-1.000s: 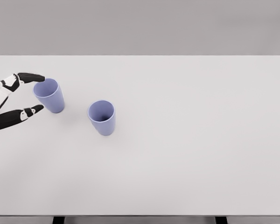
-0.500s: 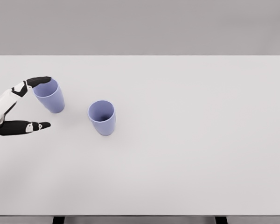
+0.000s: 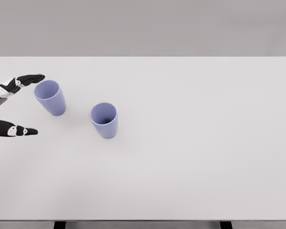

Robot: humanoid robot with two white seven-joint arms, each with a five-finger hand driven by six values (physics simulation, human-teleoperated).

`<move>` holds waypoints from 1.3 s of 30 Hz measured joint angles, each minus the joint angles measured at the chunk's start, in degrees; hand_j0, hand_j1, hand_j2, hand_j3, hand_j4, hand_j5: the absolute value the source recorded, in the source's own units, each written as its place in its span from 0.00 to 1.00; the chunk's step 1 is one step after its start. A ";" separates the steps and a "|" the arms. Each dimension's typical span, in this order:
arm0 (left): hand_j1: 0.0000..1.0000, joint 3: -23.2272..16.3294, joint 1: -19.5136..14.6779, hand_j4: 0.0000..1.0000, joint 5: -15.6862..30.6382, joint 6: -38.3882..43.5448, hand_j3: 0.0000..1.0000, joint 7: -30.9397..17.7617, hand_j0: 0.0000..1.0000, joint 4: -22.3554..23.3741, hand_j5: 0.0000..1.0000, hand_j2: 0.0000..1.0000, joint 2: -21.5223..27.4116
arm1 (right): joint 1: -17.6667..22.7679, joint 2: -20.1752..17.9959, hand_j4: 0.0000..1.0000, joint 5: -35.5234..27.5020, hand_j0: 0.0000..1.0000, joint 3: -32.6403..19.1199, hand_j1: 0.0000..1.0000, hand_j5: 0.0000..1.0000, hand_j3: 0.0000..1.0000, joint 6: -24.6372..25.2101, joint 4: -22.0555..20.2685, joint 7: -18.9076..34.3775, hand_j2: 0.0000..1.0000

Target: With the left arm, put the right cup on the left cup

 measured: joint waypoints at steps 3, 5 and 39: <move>0.99 -2.41 0.00 0.99 0.17 -0.01 0.99 -0.98 0.99 0.00 0.99 0.99 -1.88 | 0.09 0.00 1.00 0.00 1.00 0.00 1.00 1.00 1.00 0.00 -0.01 0.00 1.00; 0.99 -4.11 -0.09 0.99 -0.01 -0.01 0.99 -1.37 0.99 0.00 0.99 0.99 -3.24 | 0.00 0.00 1.00 0.00 1.00 0.00 1.00 1.00 1.00 0.00 0.00 0.00 1.00; 1.00 -10.43 -13.89 1.00 -4.87 19.10 1.00 -5.72 1.00 0.19 1.00 1.00 -24.14 | 0.00 0.00 1.00 0.00 1.00 0.01 1.00 1.00 1.00 0.00 0.00 0.00 1.00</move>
